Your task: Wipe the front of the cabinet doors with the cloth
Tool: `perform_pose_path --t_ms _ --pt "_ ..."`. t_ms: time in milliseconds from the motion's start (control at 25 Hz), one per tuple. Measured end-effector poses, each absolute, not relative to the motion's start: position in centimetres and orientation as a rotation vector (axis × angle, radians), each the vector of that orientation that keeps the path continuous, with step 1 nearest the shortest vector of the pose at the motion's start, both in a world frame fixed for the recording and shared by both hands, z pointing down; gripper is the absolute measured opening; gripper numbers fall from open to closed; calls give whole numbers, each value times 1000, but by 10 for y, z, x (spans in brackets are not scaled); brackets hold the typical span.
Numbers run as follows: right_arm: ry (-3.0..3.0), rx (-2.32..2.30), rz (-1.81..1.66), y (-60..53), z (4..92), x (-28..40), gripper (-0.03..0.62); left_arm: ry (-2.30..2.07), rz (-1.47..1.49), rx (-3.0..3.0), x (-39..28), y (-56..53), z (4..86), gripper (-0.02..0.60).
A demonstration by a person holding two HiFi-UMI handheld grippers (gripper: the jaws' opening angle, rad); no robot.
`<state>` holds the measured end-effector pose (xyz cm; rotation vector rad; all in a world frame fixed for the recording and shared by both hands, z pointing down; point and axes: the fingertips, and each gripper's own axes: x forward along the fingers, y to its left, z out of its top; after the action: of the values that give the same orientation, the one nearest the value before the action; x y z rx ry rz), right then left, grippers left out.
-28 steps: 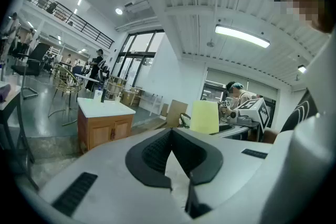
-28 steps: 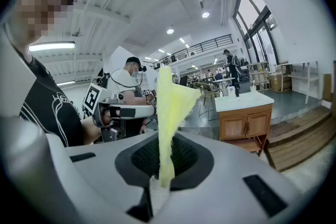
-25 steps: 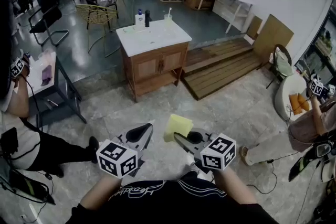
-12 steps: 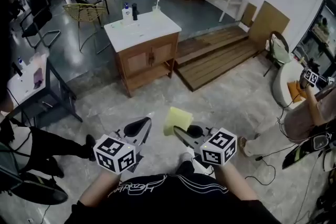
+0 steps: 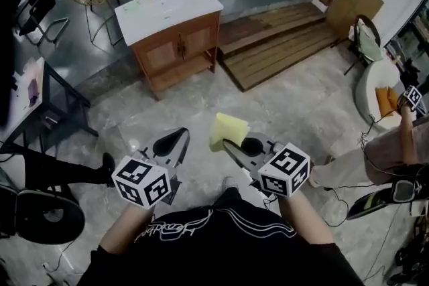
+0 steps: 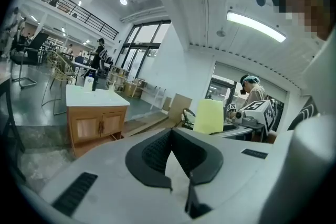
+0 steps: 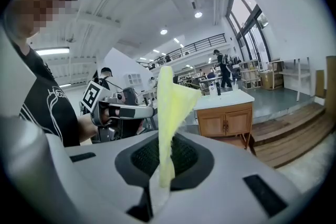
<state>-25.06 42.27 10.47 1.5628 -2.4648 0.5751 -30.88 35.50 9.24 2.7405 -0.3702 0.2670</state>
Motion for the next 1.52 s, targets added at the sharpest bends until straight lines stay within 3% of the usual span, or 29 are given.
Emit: perform_pose_path --t_ms 240,480,960,1520 --pt "-2480 1549 564 405 103 -157 41 -411 267 2772 -211 340 82 6" --pt "-2468 1548 587 393 114 -77 41 -506 268 2733 -154 321 90 6" --pt "-2463 1466 720 290 164 -43 41 -585 306 2602 -127 226 149 6" --pt "-2362 1442 778 28 207 30 41 -619 338 2509 -71 -39 209 6"
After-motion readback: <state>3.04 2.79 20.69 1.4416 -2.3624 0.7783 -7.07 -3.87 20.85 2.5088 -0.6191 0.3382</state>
